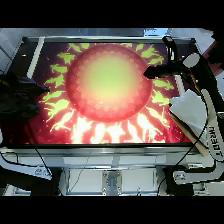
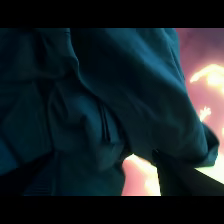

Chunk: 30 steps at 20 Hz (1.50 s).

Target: Fold the shirts.

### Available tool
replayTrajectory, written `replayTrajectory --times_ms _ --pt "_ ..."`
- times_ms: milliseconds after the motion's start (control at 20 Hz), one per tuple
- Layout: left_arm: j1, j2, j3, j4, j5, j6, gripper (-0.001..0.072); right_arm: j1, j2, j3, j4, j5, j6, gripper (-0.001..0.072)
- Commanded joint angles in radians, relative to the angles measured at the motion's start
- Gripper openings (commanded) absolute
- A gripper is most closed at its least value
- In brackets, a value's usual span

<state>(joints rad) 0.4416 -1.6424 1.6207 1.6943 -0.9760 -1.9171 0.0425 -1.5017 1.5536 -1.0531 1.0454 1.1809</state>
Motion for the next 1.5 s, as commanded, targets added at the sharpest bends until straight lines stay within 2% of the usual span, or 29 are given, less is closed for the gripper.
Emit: replayTrajectory --times_ms 0,400,650,700,800,850,900,1000,1050,1100,1250,1350,1450 --pt "0.033 -0.098 0.001 -0.031 0.13 -0.254 0.0688 0.001 0.0 0.0 0.031 0.006 0.001 0.0448" --pt "0.069 -0.206 0.001 -0.076 0.448 -0.325 0.0688 0.001 0.0 0.0 0.091 0.025 0.001 0.0448" --pt "0.072 -0.245 0.001 -0.074 0.545 -0.34 0.0686 0.001 0.0 0.0 0.104 0.021 0.001 0.0448" --pt "0.076 -0.256 0.001 -0.075 0.544 -0.342 0.0658 0.001 0.0 0.0 0.108 0.023 0.001 0.0448" --pt "0.077 -0.273 0.001 -0.075 0.542 -0.342 0.0502 0.001 0.0 0.0 0.13 0.023 0.002 0.0448" --pt "0.077 -0.275 0.001 -0.075 0.544 -0.342 0.0322 0.001 0.0 0.0 0.15 0.023 0.002 0.0448" --pt "0.077 -0.274 0.001 -0.085 0.557 -0.342 0.0002 0.001 0.0 0.0 0.164 0.023 0.001 0.0448" --pt "0.077 -0.266 0.015 -0.139 0.557 -0.322 0.0013 0.001 0.0 0.0 0.18 0.021 0.001 0.0448" --pt "0.075 -0.256 0.025 -0.182 0.552 -0.282 0.0013 0.001 0.0 0.0 0.182 0.021 0.001 0.0448" --pt "0.071 -0.241 0.039 -0.241 0.545 -0.206 0.0013 0.001 0.0 0.0 0.182 0.021 0.001 0.0448" --pt "0.042 -0.17 0.089 -0.436 0.499 0.069 0.0012 0.002 0.0 0.0 0.188 0.031 0.002 0.0448" --pt "-0.007 -0.112 0.151 -0.583 0.401 0.283 0.0012 0.002 0.0 0.0 0.189 0.047 0.001 0.0448" --pt "-0.069 -0.072 0.233 -0.712 0.269 0.457 0.0012 0.002 0.0 0.0 0.189 0.047 0.001 0.0448"
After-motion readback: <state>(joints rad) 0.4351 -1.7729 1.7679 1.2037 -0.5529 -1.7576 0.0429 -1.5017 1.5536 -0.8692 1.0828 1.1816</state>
